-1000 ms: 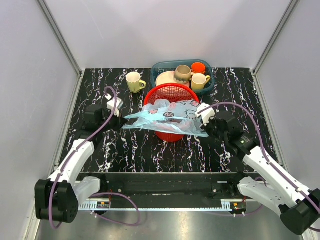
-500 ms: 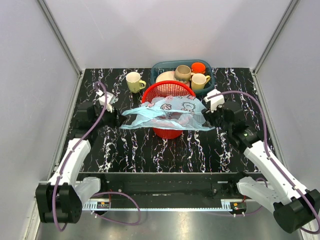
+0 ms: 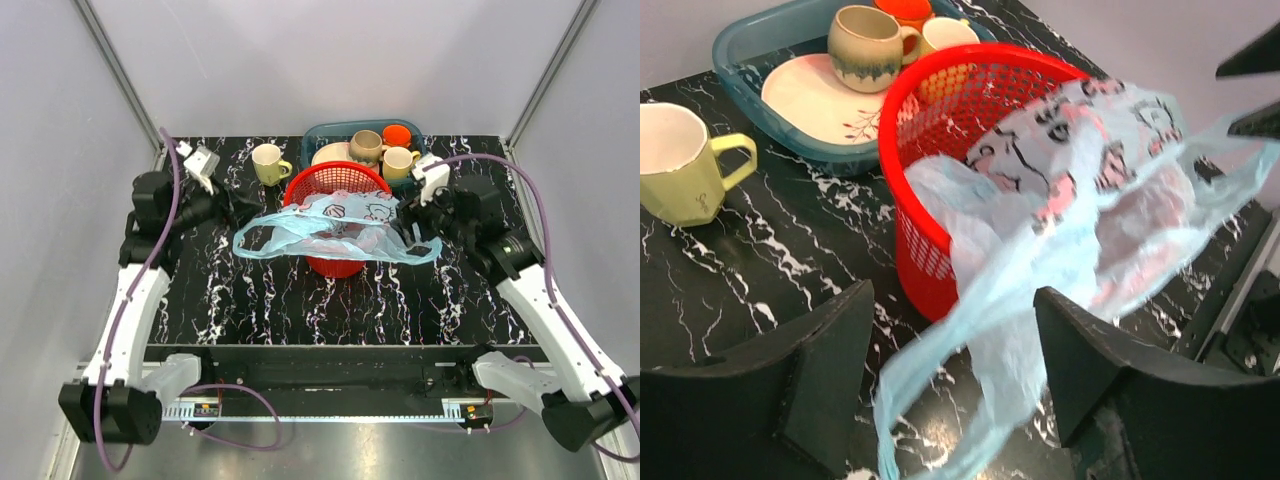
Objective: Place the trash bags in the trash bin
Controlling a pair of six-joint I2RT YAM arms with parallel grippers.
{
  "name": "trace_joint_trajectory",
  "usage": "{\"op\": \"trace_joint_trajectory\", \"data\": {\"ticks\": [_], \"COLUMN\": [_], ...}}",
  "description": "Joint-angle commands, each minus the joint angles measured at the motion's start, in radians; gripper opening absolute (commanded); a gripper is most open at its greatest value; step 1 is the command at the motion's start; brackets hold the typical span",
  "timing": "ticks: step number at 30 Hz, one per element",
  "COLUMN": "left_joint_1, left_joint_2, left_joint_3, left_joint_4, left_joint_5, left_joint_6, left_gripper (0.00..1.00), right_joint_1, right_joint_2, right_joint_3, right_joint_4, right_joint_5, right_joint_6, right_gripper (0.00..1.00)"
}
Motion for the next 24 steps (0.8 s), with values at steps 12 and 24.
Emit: {"op": "trace_joint_trajectory", "data": {"ticks": [12, 24], "left_joint_1": [-0.208, -0.228], "left_joint_2": [0.469, 0.616], "left_joint_3": [0.408, 0.470], "left_joint_4": [-0.013, -0.041], "left_joint_5": [-0.294, -0.342], "left_joint_6": [-0.034, -0.014], "left_gripper": [0.61, 0.56], "right_joint_1": [-0.030, -0.041], "right_joint_2": [0.451, 0.714], "right_joint_3": [0.345, 0.530], "right_joint_4": [0.059, 0.059], "right_joint_5": [-0.017, -0.017], "right_joint_6": [0.155, 0.043], "right_gripper": [0.72, 0.65]}}
